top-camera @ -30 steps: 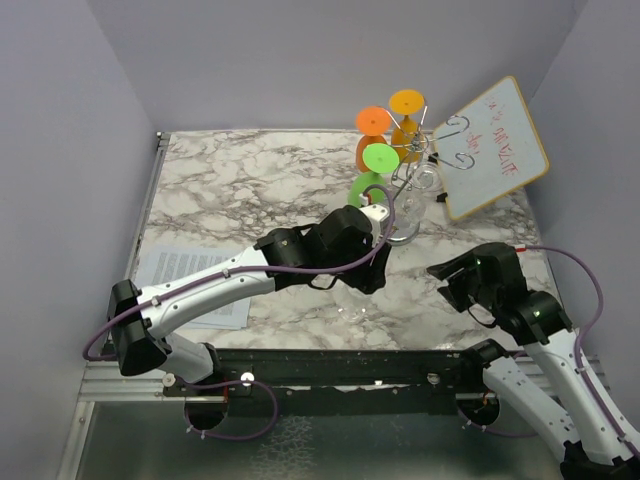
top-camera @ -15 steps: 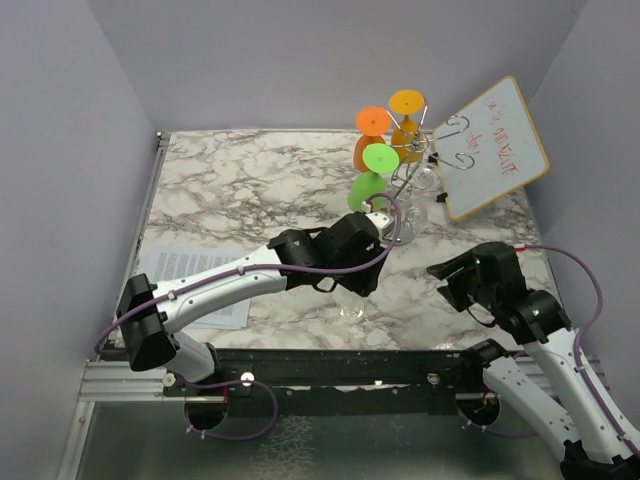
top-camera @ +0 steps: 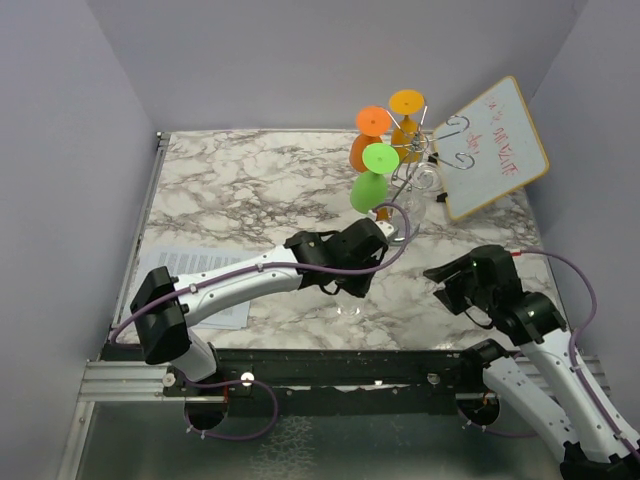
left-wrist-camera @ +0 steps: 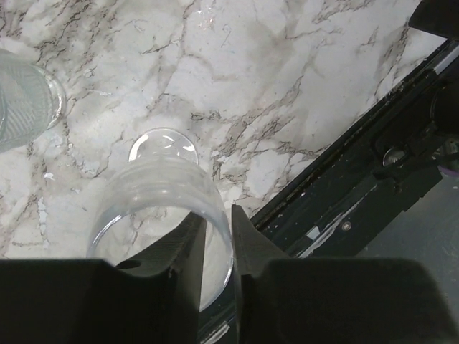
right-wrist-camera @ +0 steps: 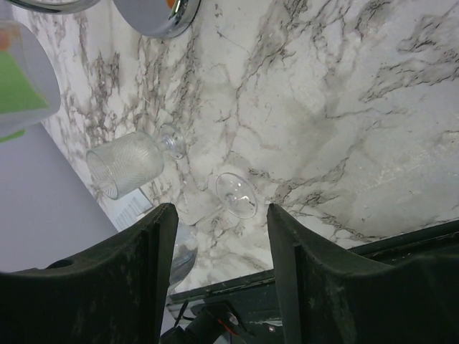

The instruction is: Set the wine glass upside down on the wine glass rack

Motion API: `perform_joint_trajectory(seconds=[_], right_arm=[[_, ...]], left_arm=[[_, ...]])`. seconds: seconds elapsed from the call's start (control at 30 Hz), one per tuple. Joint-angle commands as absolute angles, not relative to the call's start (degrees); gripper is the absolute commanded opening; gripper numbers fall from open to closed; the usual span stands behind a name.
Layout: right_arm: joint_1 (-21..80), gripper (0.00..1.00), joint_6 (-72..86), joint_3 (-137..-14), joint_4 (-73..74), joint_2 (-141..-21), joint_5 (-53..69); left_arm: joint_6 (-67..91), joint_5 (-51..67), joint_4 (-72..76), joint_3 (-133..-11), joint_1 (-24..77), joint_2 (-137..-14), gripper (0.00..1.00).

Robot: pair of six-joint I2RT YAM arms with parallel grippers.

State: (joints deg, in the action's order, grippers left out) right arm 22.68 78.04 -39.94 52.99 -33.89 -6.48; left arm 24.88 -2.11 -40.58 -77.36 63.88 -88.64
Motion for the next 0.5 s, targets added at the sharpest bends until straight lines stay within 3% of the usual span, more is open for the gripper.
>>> perform_joint_trajectory(seconds=[0.0, 0.07, 0.3, 0.47], right_arm=[[22.94, 0.58, 81.75, -37.49, 49.99, -32.69, -2.18], [22.91, 0.58, 84.28, -36.63, 49.17, -32.33, -0.51], [22.90, 0.58, 99.41, -33.87, 46.73, -31.99, 8.31], [22.92, 0.52, 108.69, -32.33, 42.57, -31.72, 11.28]], left_arm=[[23.24, -0.35, -41.07, -79.06, 64.16, -90.64, 0.14], [22.84, -0.09, -40.84, -79.75, 64.22, -90.93, 0.00], [22.19, -1.86, -34.69, -80.38, 65.95, -89.03, 0.00], [23.26, -5.08, -20.48, -73.77, 67.35, -84.19, 0.00]])
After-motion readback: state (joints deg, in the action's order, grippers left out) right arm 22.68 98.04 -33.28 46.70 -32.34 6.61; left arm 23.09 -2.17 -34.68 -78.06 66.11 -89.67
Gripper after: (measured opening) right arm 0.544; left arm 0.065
